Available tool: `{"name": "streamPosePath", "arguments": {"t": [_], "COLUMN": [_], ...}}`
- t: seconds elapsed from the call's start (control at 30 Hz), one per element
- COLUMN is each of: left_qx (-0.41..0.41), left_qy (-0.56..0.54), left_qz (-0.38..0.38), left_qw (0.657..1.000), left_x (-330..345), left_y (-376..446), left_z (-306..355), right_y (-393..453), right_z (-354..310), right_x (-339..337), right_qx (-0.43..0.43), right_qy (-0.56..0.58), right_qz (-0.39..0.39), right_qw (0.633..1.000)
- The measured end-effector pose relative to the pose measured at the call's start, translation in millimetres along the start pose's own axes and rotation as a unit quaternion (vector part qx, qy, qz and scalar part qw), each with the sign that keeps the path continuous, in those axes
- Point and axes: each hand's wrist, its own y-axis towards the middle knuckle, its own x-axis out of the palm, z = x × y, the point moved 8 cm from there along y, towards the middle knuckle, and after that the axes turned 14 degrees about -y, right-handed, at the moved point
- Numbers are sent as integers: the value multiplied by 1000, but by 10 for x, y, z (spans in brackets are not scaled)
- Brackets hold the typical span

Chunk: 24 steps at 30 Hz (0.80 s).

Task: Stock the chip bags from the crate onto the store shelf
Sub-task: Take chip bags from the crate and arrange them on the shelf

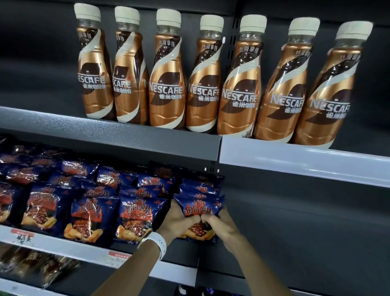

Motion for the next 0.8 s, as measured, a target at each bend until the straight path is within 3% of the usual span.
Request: {"name": "streamPosePath", "arguments": {"t": [0.2, 0.53, 0.8], "left_qx": [38, 59, 66], "left_qy": [26, 55, 63], "left_qz": [-1, 54, 51], "left_qw": [999, 995, 994], "left_x": [2, -104, -113], "left_y": [-155, -307, -357], "left_z": [-17, -61, -24], "right_y": [-86, -386, -439], "right_z": [89, 139, 85], "right_x": [30, -28, 130], "right_qx": [-27, -49, -56], "right_qy": [-27, 15, -37], "right_qz": [29, 171, 149], "right_qw": [999, 984, 987]}}
